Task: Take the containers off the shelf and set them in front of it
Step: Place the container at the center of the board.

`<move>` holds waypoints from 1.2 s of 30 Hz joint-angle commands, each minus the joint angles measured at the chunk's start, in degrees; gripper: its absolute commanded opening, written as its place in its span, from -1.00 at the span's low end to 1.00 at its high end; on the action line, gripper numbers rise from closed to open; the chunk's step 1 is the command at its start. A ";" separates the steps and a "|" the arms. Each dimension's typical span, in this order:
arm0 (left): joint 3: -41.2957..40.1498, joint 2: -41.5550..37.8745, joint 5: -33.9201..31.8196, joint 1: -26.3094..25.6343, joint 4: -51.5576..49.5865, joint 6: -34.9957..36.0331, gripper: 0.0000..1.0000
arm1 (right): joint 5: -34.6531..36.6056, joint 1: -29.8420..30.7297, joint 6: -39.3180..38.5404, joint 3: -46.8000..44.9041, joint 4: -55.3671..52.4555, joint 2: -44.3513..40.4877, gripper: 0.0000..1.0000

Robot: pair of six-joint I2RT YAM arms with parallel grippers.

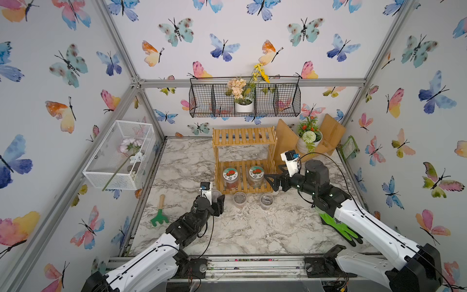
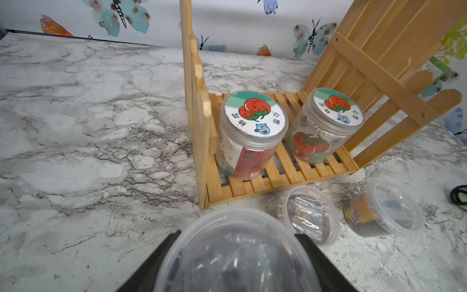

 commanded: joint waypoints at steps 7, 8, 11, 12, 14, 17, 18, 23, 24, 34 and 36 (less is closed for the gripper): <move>-2.64 7.21 -6.57 -0.29 10.53 -2.31 0.25 | -1.35 -0.28 -0.45 -0.38 -0.41 -1.20 0.97; -2.88 7.66 -6.67 -0.29 11.12 -2.22 0.25 | -1.37 -0.28 -0.50 -0.39 -0.41 -1.26 0.97; -4.13 8.77 -7.76 -0.36 13.59 -1.95 0.26 | -1.29 -0.28 -0.49 -0.47 -0.62 -1.50 0.97; -4.25 8.98 -8.11 -0.32 13.92 -1.88 0.27 | -1.26 -0.27 -0.50 -0.54 -0.67 -1.53 0.97; -4.76 9.40 -8.52 -0.30 15.15 -1.96 0.28 | -1.27 -0.28 -0.56 -0.56 -0.94 -1.61 0.98; -5.55 10.69 -8.76 -0.31 16.79 -1.96 0.30 | -1.10 -0.28 -0.52 -0.56 -1.18 -1.80 0.97; -5.61 11.26 -8.95 -0.29 17.10 -2.05 0.31 | -1.00 -0.28 -0.66 -0.57 -1.29 -1.91 0.97; -5.94 14.19 -9.40 -0.31 19.85 -2.08 0.32 | -0.65 -0.23 -0.99 -0.41 -1.47 -1.97 0.98; -6.06 14.83 -9.77 -0.29 20.51 -2.01 0.33 | -0.65 -0.28 -1.12 -0.39 -1.45 -1.96 0.98; -6.29 19.62 -11.28 -0.18 24.14 -1.94 0.37 | -0.39 -0.28 -1.44 -0.21 -1.69 -1.96 0.98; -6.34 20.28 -11.51 -0.20 24.63 -1.95 0.38 | -0.38 -0.28 -1.41 -0.21 -1.77 -1.96 0.97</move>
